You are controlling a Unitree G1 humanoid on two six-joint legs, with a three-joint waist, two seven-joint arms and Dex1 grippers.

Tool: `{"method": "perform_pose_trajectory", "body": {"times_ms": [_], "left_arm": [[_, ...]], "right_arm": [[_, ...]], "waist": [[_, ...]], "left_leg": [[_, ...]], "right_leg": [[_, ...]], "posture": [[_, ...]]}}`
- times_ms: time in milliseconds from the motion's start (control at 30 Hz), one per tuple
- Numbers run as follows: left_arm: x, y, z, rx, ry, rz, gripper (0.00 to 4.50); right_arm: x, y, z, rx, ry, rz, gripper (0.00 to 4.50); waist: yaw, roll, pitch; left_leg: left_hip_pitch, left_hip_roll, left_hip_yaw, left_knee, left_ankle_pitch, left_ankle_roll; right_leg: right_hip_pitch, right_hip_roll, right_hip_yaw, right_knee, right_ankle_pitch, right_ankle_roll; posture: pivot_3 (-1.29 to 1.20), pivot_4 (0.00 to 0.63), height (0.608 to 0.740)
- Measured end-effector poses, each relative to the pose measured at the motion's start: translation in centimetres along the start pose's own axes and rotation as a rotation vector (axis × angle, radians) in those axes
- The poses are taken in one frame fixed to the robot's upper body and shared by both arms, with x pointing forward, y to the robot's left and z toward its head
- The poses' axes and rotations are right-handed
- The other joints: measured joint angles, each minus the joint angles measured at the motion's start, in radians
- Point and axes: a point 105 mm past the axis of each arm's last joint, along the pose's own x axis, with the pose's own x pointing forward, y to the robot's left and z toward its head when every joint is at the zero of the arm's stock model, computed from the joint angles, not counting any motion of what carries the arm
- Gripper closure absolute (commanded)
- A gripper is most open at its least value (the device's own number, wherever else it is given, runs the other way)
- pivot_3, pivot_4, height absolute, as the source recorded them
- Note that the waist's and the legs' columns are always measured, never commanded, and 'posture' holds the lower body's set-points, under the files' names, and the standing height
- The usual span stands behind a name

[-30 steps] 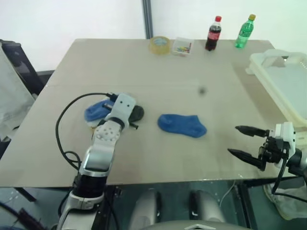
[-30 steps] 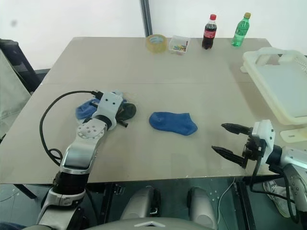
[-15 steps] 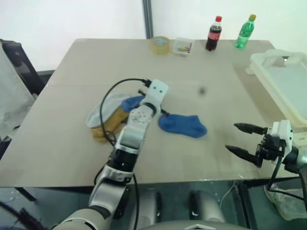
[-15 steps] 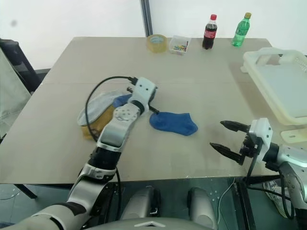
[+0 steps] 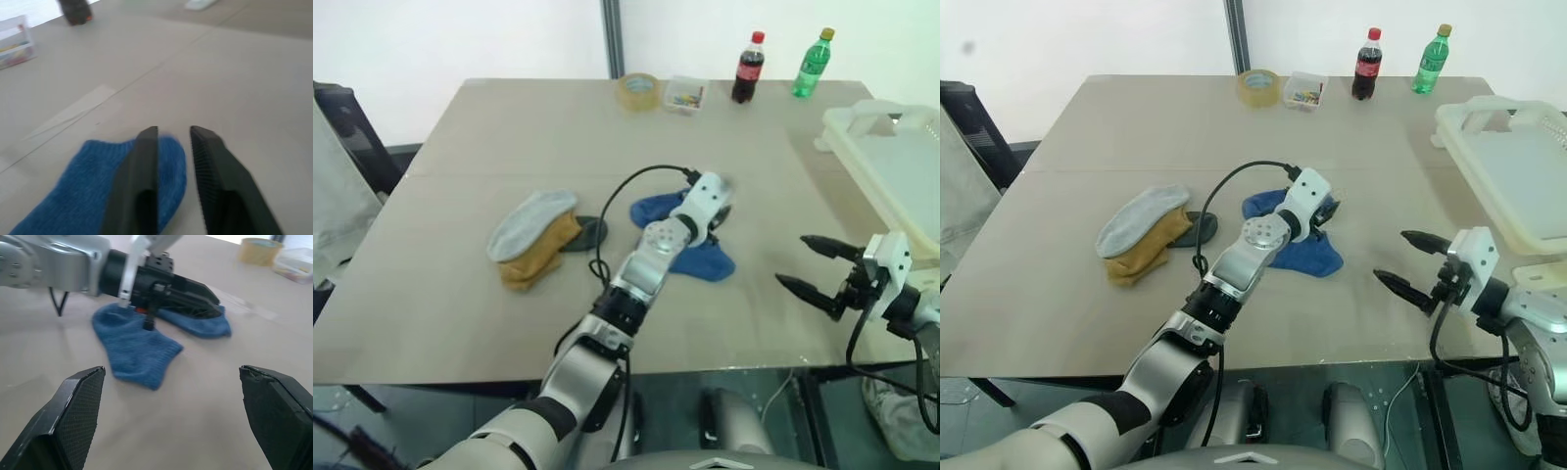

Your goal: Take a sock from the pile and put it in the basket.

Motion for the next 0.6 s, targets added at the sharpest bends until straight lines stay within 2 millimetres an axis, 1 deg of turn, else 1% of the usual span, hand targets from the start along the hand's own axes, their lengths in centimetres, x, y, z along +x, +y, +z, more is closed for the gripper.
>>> {"method": "perform_pose_trajectory", "body": {"times_ms": [67,100,167,200,300,333,367,433,467,533,567,600], "left_arm": [[-0.1,-0.3,0.2,0.036,-0.021,-0.031,1.26],[-0.3,-0.6,0.1,0.051,-0.031,-0.055,1.05],[-0.9,-1.1,0.1,0.072,-0.061,-0.103,1.05],[-1.5,-1.3,0.2,0.092,-0.089,-0.139,1.05],[-2.2,-0.9,0.7,0.114,-0.121,-0.147,1.05],[-2.6,0.0,1.2,0.109,-0.138,-0.117,1.05],[-2.8,0.6,1.3,0.104,-0.14,-0.097,1.05],[-3.3,2.5,1.2,0.074,-0.123,-0.018,1.05],[-3.7,3.7,0.9,0.04,-0.104,0.032,1.05],[-4.5,6.2,-0.2,-0.088,-0.057,0.148,1.05],[-5.0,7.4,-0.9,-0.174,-0.034,0.21,1.05],[-5.9,9.2,-2.1,-0.264,0.007,0.299,1.05]], "right_arm": [[0.1,-0.4,0.1,-0.008,0.002,-0.029,0.0],[0.2,-0.6,0.3,-0.012,0.0,-0.039,0.0],[0.3,-1.0,0.3,-0.03,0.014,-0.069,0.0],[0.6,-1.4,-0.1,-0.044,0.051,-0.098,0.0],[1.3,-1.6,-0.5,-0.037,0.085,-0.111,0.0],[2.1,-1.9,-0.5,-0.025,0.087,-0.124,0.0],[2.5,-2.2,-0.5,-0.022,0.088,-0.135,0.0],[3.6,-3.1,-0.5,-0.02,0.106,-0.171,0.0],[4.4,-3.5,-0.7,-0.014,0.125,-0.185,0.0],[5.8,-4.1,-1.1,0.023,0.152,-0.207,0.0],[6.7,-4.2,-1.5,0.061,0.174,-0.213,0.0],[8.0,-4.5,-1.7,0.123,0.19,-0.232,0.0]], "waist": [[0.0,0.0,0.0],[-0.001,0.0,0.0],[-0.001,0.0,0.0],[-0.002,0.0,0.0],[-0.001,0.0,0.0],[-0.003,0.0,0.0],[-0.003,0.0,0.0],[-0.004,0.001,0.0],[-0.005,0.001,0.0],[-0.005,0.001,0.0],[-0.004,0.001,0.0],[-0.005,0.001,0.0]], "left_leg": [[0.0,0.0,0.0,0.0,0.0,0.0],[0.0,0.0,0.0,0.0,0.0,0.0],[0.0,0.0,0.0,0.0,0.0,0.0],[0.0,0.001,0.0,0.0,0.0,0.0],[0.0,0.001,0.0,0.0,0.0,0.0],[0.0,0.001,0.0,0.0,0.0,0.0],[0.0,0.001,0.0,0.0,0.0,0.0],[0.001,0.001,0.001,0.0,0.0,0.0],[0.001,0.001,0.001,0.0,0.0,0.0],[0.0,0.002,0.0,0.0,0.0,0.0],[0.0,0.002,0.0,0.0,0.0,0.0],[-0.001,0.002,0.0,0.0,0.0,0.0]], "right_leg": [[0.0,0.0,0.0,0.0,0.0,0.0],[0.0,0.0,0.0,0.0,0.0,0.0],[0.0,0.0,0.0,0.0,0.0,0.0],[-0.001,0.0,0.0,0.0,0.0,0.0],[-0.001,0.0,0.0,0.0,0.0,0.0],[-0.001,0.0,0.0,0.0,0.0,0.0],[-0.001,0.0,0.001,0.0,0.0,0.0],[-0.001,0.0,0.001,0.001,0.0,0.0],[-0.001,0.001,0.001,0.001,0.0,0.0],[-0.001,0.001,0.0,0.001,0.0,0.0],[-0.001,0.002,0.0,0.001,0.0,0.0],[-0.002,0.002,0.0,0.001,0.001,0.0]], "posture": [[0.0,0.15,0.74],[0.0,0.15,0.74],[0.0,0.15,0.74],[0.0,0.15,0.74],[0.0,0.15,0.74],[0.0,0.15,0.74],[0.0,0.15,0.74],[0.0,0.15,0.74],[0.0,0.15,0.74],[0.0,0.15,0.74],[0.0,0.15,0.74],[0.0,0.15,0.74]]}}
